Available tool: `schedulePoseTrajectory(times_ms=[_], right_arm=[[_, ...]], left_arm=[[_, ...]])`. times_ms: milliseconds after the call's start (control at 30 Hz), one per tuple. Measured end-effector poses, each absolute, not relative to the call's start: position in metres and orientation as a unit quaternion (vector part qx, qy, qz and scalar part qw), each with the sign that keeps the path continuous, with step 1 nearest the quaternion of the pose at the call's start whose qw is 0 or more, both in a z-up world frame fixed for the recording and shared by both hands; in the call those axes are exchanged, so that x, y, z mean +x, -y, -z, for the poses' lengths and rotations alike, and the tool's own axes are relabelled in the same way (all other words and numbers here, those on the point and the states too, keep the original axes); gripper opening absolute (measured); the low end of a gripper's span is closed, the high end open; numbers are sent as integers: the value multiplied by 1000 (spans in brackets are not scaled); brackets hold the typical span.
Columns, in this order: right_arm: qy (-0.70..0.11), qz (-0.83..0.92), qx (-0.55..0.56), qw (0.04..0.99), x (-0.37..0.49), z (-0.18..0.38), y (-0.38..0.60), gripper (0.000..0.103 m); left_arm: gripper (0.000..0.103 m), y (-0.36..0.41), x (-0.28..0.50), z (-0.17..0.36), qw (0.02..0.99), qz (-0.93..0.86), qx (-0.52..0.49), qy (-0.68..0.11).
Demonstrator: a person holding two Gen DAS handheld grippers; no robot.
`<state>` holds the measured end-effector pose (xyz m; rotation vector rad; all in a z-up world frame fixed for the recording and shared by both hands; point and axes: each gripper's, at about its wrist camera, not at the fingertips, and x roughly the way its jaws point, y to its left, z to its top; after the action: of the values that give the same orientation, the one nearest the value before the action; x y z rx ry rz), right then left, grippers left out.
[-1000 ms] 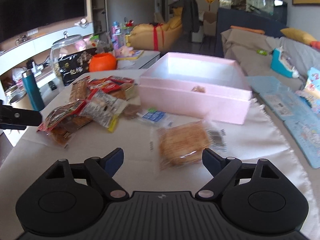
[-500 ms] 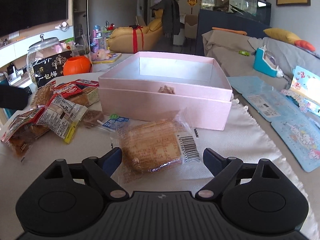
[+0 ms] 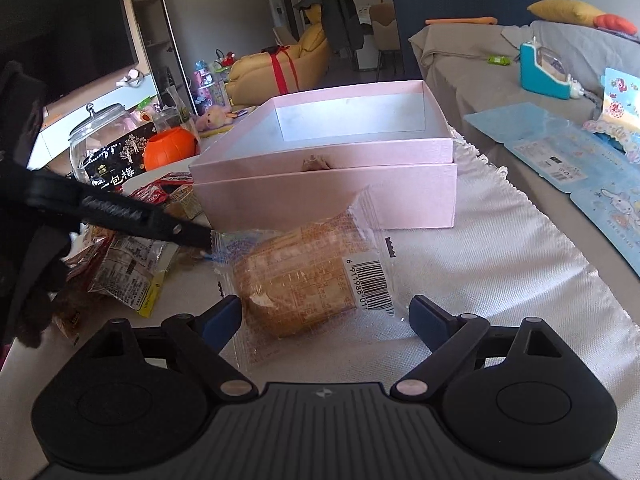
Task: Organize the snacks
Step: 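Grasp the blue-label round cookie packet with left gripper while right grasps the wrapped bread loaf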
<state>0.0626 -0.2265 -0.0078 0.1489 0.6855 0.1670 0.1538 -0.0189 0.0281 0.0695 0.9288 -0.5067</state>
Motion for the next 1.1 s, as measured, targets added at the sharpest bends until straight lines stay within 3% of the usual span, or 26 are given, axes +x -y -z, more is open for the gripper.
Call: schedulePoseTrajectory(times_ms=[333, 433, 533, 600, 767, 933, 1100], right_arm=[[-335, -22, 70, 939, 48, 7, 245, 91], [-328, -28, 89, 940, 46, 9, 251, 91], [-331, -27, 82, 940, 48, 10, 249, 92], [-331, -26, 78, 940, 48, 10, 248, 92], [-339, -37, 74, 937, 45, 7, 250, 92], [-336, -9, -16, 942, 16, 2, 239, 89], [-368, -37, 121, 921, 23, -15, 257, 89]], left_arm=[[55, 44, 95, -38, 853, 293, 126, -413], [55, 53, 97, -43, 860, 294, 172, -379], [55, 63, 112, -33, 843, 299, 203, -398], [57, 62, 123, -25, 844, 290, 183, -412], [41, 50, 118, -27, 849, 280, 78, -442], [41, 45, 71, -24, 881, 213, 67, -418], [42, 51, 60, -22, 890, 191, 75, -407]])
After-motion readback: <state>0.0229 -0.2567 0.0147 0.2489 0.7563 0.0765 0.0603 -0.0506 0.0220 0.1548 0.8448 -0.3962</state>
